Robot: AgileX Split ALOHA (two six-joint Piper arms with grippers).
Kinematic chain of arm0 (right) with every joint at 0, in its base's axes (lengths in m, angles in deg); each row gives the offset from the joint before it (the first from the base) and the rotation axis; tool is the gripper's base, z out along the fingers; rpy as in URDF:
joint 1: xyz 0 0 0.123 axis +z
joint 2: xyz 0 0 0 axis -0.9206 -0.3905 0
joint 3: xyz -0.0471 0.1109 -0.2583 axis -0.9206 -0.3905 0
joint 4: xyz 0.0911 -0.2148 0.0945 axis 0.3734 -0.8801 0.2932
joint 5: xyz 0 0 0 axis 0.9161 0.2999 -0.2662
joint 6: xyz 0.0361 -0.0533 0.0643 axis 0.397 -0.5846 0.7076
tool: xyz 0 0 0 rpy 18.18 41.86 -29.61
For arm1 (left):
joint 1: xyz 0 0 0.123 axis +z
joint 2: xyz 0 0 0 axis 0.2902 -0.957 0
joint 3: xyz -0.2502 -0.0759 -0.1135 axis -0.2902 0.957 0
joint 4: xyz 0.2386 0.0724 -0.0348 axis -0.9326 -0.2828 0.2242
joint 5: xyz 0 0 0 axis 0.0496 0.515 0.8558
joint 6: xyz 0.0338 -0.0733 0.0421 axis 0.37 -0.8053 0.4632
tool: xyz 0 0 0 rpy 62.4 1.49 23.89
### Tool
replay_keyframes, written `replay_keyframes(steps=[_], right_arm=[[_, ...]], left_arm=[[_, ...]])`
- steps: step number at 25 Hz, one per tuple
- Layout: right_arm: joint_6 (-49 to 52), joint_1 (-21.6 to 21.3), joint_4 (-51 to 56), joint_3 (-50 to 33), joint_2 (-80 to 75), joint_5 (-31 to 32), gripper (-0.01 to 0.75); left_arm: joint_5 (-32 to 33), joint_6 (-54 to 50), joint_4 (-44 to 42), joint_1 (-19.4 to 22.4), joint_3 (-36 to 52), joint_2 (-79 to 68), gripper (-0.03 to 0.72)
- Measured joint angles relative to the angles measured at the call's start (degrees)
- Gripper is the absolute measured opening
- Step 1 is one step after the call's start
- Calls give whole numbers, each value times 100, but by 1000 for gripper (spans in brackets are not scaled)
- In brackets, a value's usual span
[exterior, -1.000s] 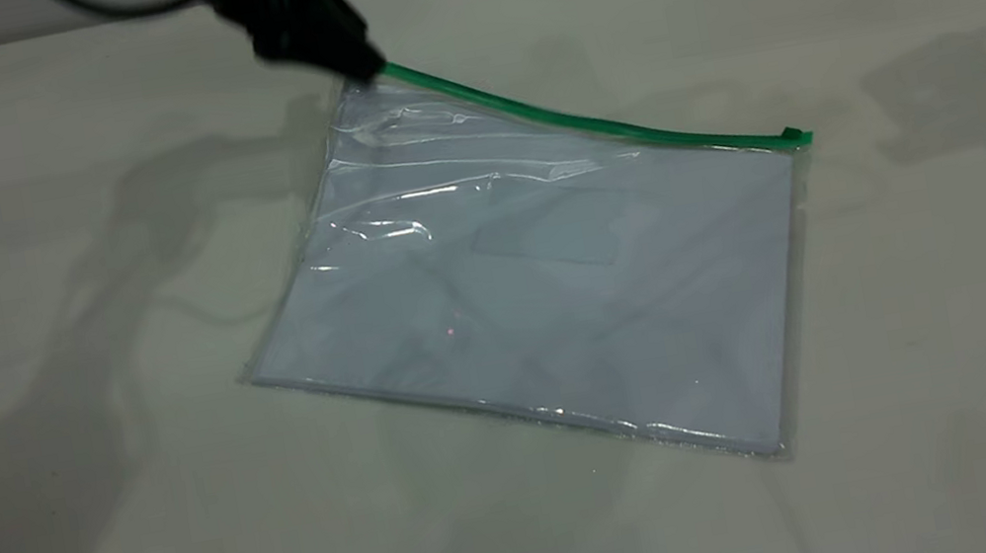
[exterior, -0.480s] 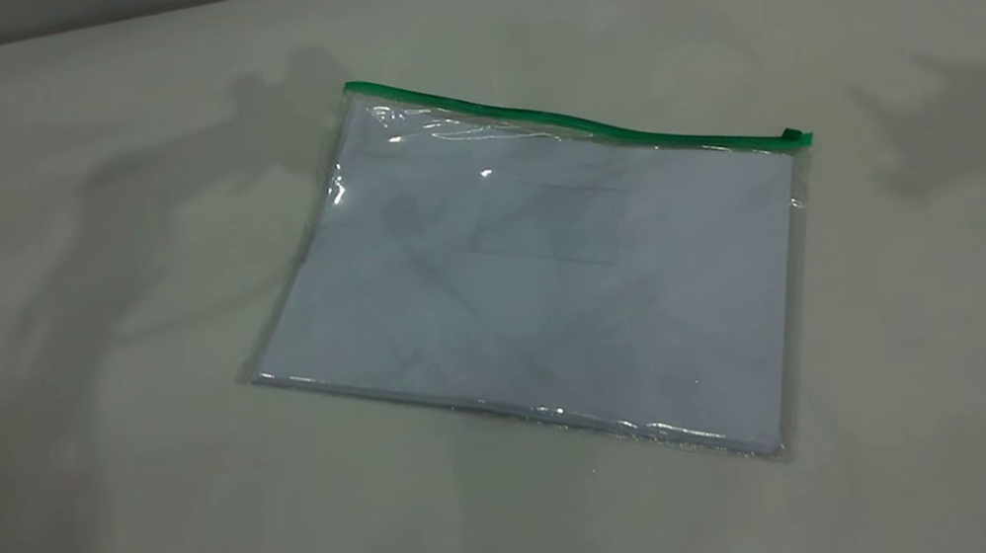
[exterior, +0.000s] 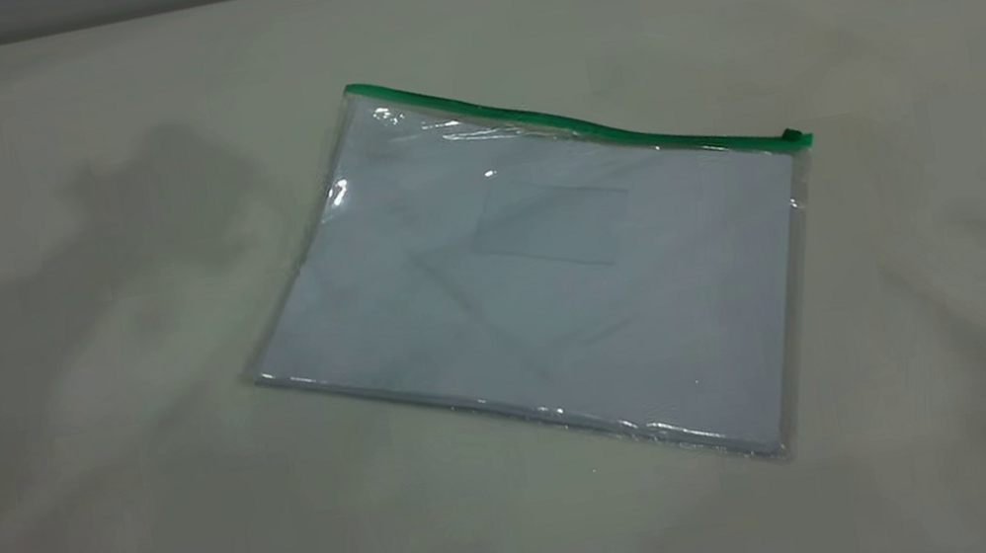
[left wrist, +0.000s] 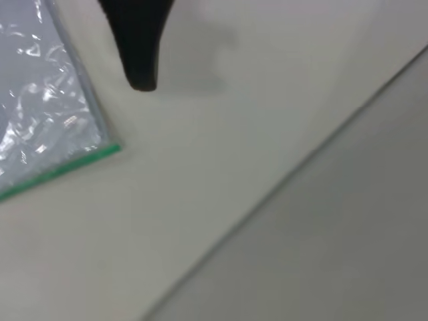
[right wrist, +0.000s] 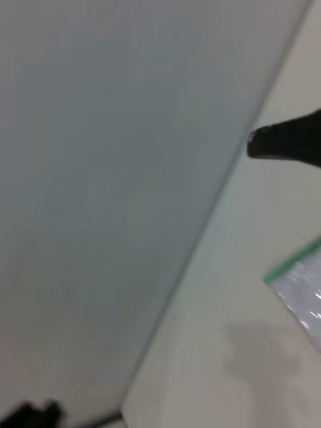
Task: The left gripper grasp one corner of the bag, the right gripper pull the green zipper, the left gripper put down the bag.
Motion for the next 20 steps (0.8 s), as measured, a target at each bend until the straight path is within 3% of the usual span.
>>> replay_keyframes(steps=[8,11,20], right_arm=[[852,0,-875,0,1416,1036,550],[1243,0,-1100,-15,1986,1514,550],[2291,0,-1603,-1292,3462,2098,551]], left_arm=[[0,-1389,-623,0,50,864,588],[0,-1663,-693,0,487,1326,588],[0,-1920,-648,-6,3727,3311,588]])
